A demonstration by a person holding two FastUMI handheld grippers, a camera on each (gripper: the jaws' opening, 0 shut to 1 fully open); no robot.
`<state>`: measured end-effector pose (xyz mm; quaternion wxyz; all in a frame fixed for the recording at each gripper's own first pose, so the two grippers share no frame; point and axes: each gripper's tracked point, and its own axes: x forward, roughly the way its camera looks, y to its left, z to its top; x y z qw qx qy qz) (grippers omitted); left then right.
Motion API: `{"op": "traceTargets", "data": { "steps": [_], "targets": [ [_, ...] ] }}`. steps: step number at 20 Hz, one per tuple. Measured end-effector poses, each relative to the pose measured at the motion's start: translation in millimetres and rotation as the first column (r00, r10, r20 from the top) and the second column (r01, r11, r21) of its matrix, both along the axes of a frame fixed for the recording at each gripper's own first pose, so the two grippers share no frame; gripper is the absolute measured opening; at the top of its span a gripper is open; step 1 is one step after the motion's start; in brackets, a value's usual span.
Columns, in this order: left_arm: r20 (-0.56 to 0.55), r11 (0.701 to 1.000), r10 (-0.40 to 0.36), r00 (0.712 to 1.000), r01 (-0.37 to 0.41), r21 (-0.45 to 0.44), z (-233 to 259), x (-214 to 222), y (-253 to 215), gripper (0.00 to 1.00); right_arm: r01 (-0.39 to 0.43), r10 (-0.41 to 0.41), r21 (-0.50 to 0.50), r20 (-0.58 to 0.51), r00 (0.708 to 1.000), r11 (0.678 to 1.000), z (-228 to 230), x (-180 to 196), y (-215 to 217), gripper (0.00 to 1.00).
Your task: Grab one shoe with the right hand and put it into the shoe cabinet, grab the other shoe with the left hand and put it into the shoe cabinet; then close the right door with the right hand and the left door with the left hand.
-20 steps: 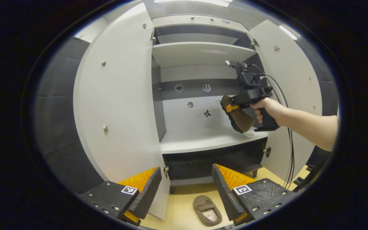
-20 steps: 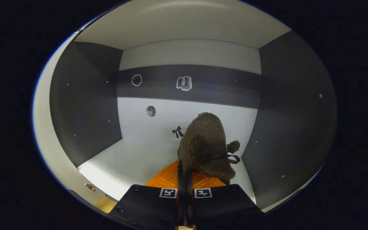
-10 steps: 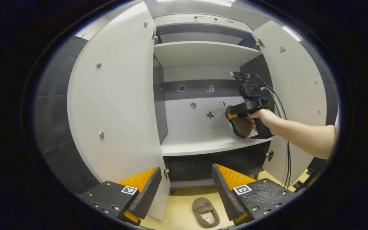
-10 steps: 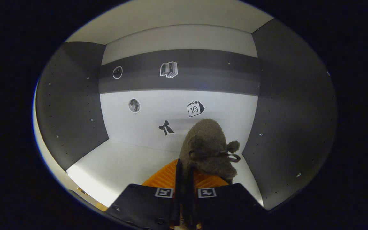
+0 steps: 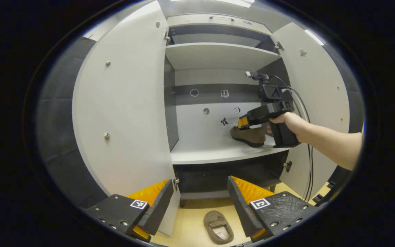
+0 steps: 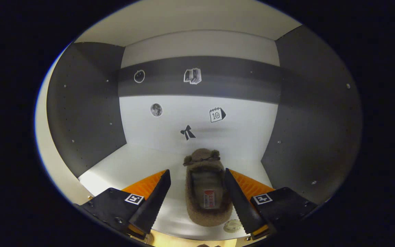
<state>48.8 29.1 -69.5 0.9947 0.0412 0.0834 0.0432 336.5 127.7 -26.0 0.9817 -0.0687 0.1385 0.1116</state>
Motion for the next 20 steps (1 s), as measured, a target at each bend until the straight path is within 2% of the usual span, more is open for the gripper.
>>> {"op": "traceTargets", "data": {
  "steps": [4, 8, 11, 14, 15, 17, 18, 20],
  "targets": [
    [-0.009, 1.000, -0.002, 1.000, 0.002, -0.010, -9.1, -4.6, 4.3, 0.92, 0.005, -0.006, 0.010, 0.078, 0.997, 1.000, 29.2, -43.6, -7.0, 0.99],
    [-0.026, 1.000, 0.000, 1.000, -0.001, -0.028, -22.2, -13.5, 7.4, 0.92, -0.005, -0.006, 0.077, 0.145, 0.989, 0.997, 45.0, -105.4, -7.9, 0.99],
    [-0.038, 0.999, -0.004, 0.999, 0.002, -0.042, -32.9, -22.3, 9.2, 0.92, -0.038, 0.016, 0.141, 0.152, 0.988, 0.989, 39.6, -147.8, 0.1, 0.97],
    [-0.052, 0.999, -0.018, 0.999, 0.016, -0.042, -43.5, -31.6, 9.0, 0.92, -0.015, -0.008, 0.133, 0.168, 0.986, 0.991, 30.3, -186.1, -9.9, 0.99],
    [-0.067, 0.999, -0.028, 0.997, 0.025, -0.039, -50.8, -34.5, 8.8, 0.88, -0.014, -0.009, 0.133, 0.168, 0.986, 0.991, 27.5, -199.9, -11.9, 0.99],
    [-0.114, 0.998, -0.038, 0.993, 0.033, -0.047, -65.6, -39.2, 10.4, 0.96, -0.004, -0.017, 0.136, 0.153, 0.988, 0.991, 16.9, -227.1, -19.4, 0.96],
    [-0.135, 0.997, -0.049, 0.990, 0.040, -0.063, -72.9, -40.9, 10.3, 0.92, 0.006, -0.025, 0.133, 0.139, 0.990, 0.991, 10.7, -239.0, -25.0, 0.96],
    [-0.180, 0.996, -0.053, 0.982, 0.039, -0.082, -91.3, -42.1, 14.2, 0.92, 0.037, -0.051, 0.122, 0.115, 0.992, 0.992, -1.6, -260.5, -39.1, 0.96]
  ]
}}
